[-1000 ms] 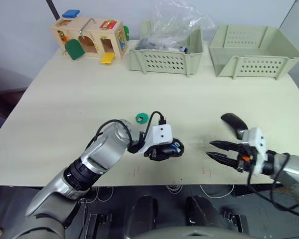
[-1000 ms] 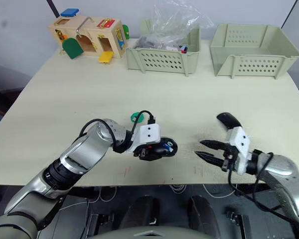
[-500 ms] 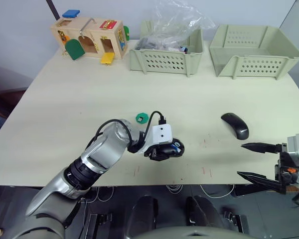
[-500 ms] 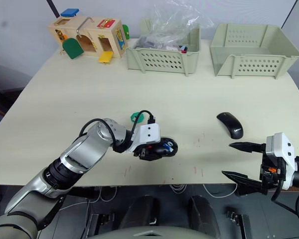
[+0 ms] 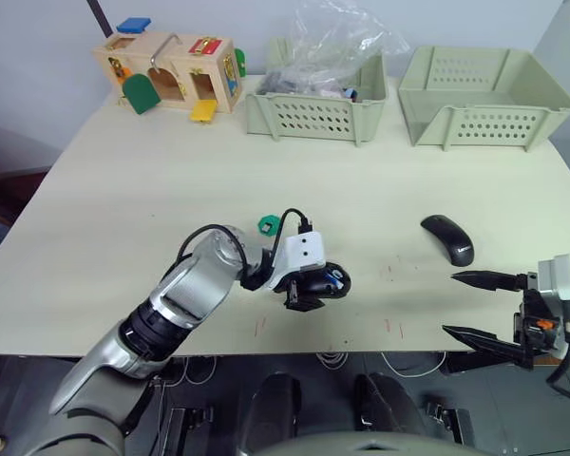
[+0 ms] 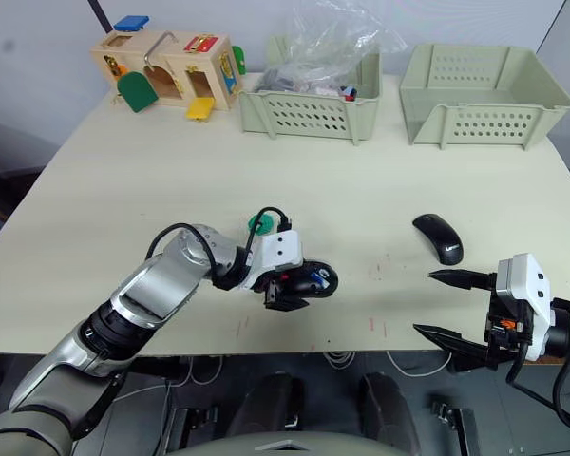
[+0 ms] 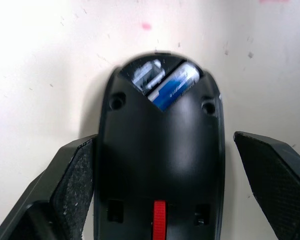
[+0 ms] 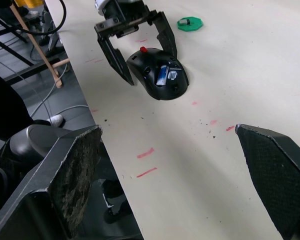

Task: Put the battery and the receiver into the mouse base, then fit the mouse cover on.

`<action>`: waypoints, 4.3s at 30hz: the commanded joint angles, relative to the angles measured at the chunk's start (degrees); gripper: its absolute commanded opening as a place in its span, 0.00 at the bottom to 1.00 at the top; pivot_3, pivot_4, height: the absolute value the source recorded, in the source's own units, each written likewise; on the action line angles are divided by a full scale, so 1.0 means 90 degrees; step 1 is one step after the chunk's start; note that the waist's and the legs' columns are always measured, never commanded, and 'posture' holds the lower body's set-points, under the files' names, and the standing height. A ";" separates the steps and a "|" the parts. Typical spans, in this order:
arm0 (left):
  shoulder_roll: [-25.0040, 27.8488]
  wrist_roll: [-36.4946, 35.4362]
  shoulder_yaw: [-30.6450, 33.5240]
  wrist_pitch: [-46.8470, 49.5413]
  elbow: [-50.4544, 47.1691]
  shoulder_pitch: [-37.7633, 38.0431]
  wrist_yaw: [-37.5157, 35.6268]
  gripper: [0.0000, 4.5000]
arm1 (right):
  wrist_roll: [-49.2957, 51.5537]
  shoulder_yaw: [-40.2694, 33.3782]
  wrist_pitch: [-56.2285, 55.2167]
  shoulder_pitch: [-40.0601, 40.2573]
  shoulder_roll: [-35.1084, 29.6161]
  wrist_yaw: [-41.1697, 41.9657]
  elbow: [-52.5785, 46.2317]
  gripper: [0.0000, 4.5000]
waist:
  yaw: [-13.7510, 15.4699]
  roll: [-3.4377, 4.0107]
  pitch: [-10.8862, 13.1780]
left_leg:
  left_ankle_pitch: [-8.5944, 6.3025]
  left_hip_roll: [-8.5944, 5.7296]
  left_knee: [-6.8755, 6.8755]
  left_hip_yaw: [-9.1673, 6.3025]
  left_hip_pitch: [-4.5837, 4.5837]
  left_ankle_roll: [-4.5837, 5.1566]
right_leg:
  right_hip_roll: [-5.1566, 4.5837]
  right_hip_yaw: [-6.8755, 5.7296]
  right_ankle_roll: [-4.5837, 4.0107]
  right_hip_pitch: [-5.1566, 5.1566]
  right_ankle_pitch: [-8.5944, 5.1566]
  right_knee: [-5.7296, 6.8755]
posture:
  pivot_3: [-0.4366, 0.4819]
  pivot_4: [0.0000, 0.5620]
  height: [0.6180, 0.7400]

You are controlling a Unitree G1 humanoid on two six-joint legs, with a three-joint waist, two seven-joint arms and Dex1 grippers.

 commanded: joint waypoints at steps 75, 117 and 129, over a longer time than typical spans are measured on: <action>-0.0883 -0.1186 0.2850 -0.0318 0.1105 0.1065 0.3655 0.26 | 0.0046 0.0712 -0.0311 -0.0350 0.1122 -0.1856 -0.0921 1.00 | -0.0004 -0.0031 0.0037 | 0.0000 -0.0001 -0.0003 0.0003 0.0002 -0.0002 | -0.0007 -0.0003 -0.0024 0.0000 0.0016 0.0006 | 0.48 0.27 1.00; -0.0693 -0.0738 0.2619 -0.0503 0.1193 0.1122 0.3292 0.26 | 0.0069 0.0758 -0.0260 -0.0365 0.1105 -0.1995 -0.0986 1.00 | -0.0008 -0.0031 0.0037 | 0.0000 0.0000 -0.0003 0.0003 0.0003 -0.0002 | -0.0007 -0.0003 -0.0024 -0.0001 0.0016 0.0007 | 0.48 0.27 1.00; -0.0703 -0.0743 0.2652 -0.0497 0.1168 0.1124 0.3290 0.01 | 0.0061 0.0769 -0.0259 -0.0415 0.1093 -0.1989 -0.0955 1.00 | -0.0009 -0.0031 0.0037 | 0.0000 0.0000 -0.0003 0.0002 0.0003 -0.0002 | -0.0007 -0.0003 -0.0024 -0.0001 0.0016 0.0007 | 0.48 0.27 1.00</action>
